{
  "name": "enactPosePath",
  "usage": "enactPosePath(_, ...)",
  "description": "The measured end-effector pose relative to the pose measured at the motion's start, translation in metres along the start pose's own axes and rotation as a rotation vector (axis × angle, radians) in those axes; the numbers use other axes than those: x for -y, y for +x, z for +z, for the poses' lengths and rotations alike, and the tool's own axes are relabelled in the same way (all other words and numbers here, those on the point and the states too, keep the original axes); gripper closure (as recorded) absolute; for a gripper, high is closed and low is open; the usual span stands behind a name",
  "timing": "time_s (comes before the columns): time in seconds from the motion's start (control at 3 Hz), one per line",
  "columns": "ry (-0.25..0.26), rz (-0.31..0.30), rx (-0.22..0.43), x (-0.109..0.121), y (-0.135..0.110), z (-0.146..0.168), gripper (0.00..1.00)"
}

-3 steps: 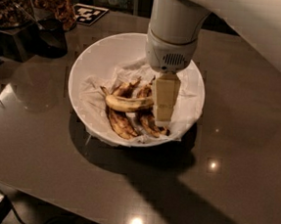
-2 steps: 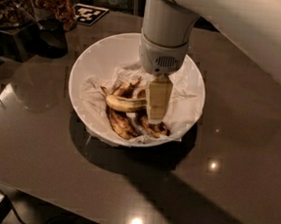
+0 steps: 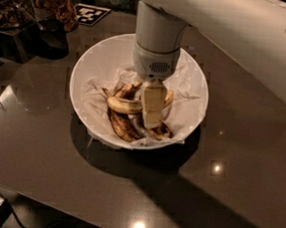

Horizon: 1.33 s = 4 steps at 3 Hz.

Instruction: Pick banana from white bowl

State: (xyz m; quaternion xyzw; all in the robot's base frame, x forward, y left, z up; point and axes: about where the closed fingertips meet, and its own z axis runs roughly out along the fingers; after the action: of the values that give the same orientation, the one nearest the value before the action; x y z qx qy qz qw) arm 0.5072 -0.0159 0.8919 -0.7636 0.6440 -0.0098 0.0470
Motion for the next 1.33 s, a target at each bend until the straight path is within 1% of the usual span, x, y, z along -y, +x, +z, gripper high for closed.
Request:
enactPosePath(0.33, -0.018, -0.014, -0.004, 0.0006, -0.0006, 0.0123, 0.39)
enactPosePath(1.0, -0.023, -0.01, -0.005, 0.0003, 0.0001, 0.0149, 0.87)
enactPosePath(1.33, -0.023, -0.01, -0.005, 0.0004, 0.0001, 0.0144, 1.0)
